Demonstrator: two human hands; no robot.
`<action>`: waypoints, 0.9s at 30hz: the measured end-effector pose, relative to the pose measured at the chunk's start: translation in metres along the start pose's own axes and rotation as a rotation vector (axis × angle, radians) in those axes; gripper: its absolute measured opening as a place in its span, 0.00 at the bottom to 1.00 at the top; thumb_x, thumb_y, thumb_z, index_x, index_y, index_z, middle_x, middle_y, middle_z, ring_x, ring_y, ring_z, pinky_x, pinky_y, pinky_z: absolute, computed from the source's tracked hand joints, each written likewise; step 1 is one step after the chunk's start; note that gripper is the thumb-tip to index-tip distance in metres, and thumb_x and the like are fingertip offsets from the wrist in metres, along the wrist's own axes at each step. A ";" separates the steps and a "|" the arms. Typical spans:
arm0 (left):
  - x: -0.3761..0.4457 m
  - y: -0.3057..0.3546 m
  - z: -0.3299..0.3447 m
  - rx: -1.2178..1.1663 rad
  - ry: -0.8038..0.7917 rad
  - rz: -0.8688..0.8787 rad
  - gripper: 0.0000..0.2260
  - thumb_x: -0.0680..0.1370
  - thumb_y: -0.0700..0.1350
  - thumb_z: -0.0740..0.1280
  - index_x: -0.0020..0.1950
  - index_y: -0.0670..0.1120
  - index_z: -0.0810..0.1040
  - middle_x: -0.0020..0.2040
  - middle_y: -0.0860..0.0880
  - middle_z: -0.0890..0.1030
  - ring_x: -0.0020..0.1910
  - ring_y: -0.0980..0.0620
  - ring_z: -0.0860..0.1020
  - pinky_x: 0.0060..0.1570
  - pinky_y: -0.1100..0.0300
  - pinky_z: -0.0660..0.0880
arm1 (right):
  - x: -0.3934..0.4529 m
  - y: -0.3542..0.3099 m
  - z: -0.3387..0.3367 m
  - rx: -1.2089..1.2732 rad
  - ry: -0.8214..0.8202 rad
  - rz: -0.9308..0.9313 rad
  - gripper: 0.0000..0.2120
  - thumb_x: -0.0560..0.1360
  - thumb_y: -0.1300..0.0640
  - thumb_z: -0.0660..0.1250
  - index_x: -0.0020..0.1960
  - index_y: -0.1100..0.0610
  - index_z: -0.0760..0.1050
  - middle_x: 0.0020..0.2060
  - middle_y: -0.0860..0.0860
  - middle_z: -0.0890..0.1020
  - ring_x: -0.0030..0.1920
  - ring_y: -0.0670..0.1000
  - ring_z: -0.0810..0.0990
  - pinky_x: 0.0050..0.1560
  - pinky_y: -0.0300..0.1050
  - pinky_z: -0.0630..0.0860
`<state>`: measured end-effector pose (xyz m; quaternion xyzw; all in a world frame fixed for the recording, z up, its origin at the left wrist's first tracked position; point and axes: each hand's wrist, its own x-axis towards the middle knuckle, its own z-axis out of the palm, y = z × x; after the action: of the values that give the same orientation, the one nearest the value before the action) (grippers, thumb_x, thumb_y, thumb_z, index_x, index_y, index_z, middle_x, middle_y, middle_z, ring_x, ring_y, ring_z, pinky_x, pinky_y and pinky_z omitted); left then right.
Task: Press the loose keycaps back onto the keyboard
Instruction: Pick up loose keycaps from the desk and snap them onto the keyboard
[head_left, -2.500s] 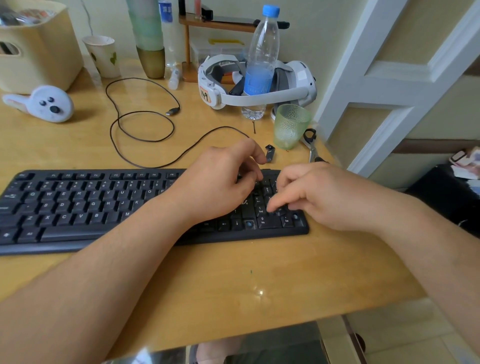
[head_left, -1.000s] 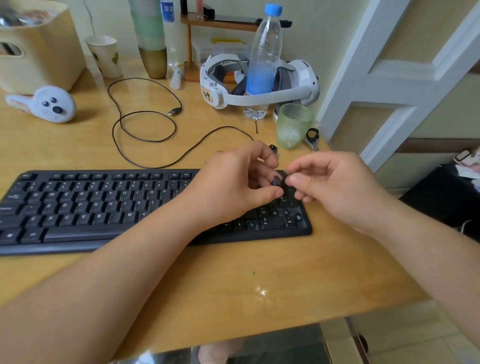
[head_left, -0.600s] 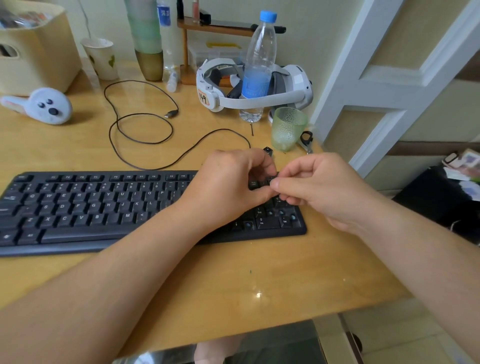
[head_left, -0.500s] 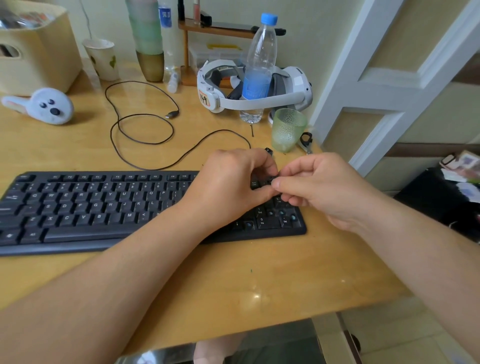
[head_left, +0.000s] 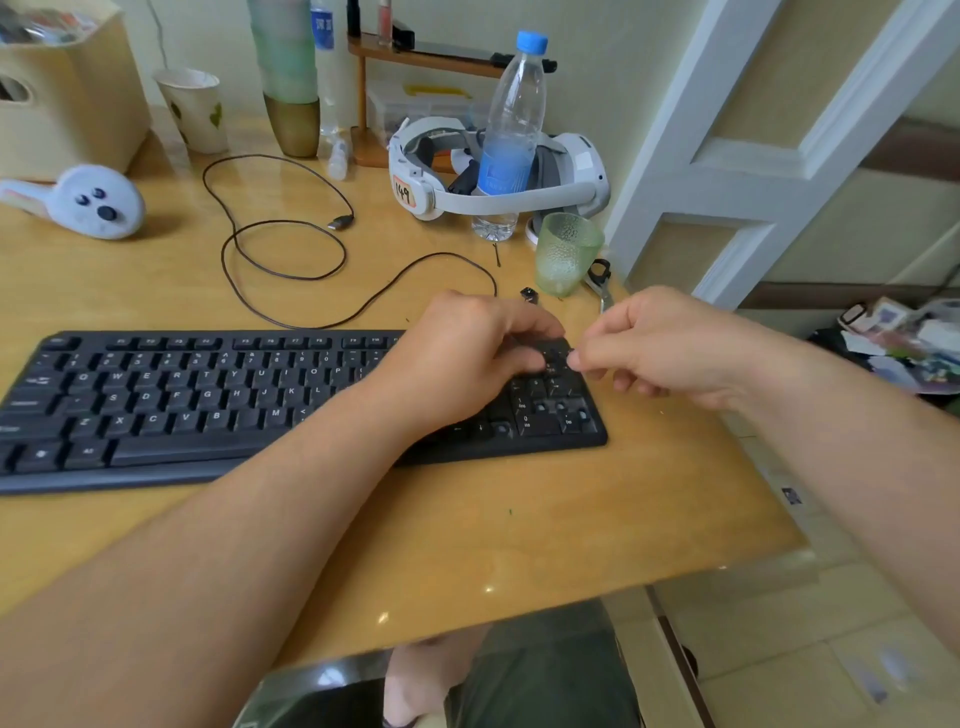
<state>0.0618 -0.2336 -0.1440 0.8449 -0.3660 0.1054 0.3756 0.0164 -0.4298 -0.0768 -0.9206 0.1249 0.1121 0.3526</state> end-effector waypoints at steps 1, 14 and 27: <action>0.000 -0.004 0.000 0.025 -0.004 -0.025 0.12 0.80 0.43 0.73 0.63 0.53 0.85 0.49 0.59 0.85 0.46 0.65 0.75 0.46 0.83 0.64 | 0.001 0.001 -0.003 -0.049 -0.016 0.028 0.06 0.73 0.54 0.77 0.42 0.57 0.84 0.27 0.45 0.80 0.33 0.48 0.76 0.31 0.42 0.70; 0.003 -0.012 0.002 0.077 -0.029 -0.108 0.18 0.81 0.38 0.63 0.64 0.56 0.83 0.60 0.53 0.85 0.60 0.50 0.80 0.57 0.63 0.74 | 0.016 -0.014 0.020 -0.260 -0.134 0.261 0.11 0.74 0.57 0.76 0.39 0.58 0.75 0.24 0.49 0.76 0.26 0.48 0.77 0.28 0.38 0.69; 0.000 -0.007 -0.001 0.071 -0.050 -0.066 0.17 0.80 0.39 0.64 0.64 0.54 0.84 0.59 0.52 0.85 0.60 0.49 0.81 0.59 0.62 0.75 | 0.010 -0.018 0.039 -0.276 0.009 0.257 0.11 0.74 0.59 0.77 0.47 0.61 0.74 0.37 0.54 0.79 0.28 0.51 0.82 0.25 0.39 0.73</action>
<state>0.0669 -0.2302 -0.1470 0.8716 -0.3432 0.0849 0.3394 0.0265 -0.3919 -0.0970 -0.9371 0.2266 0.1680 0.2054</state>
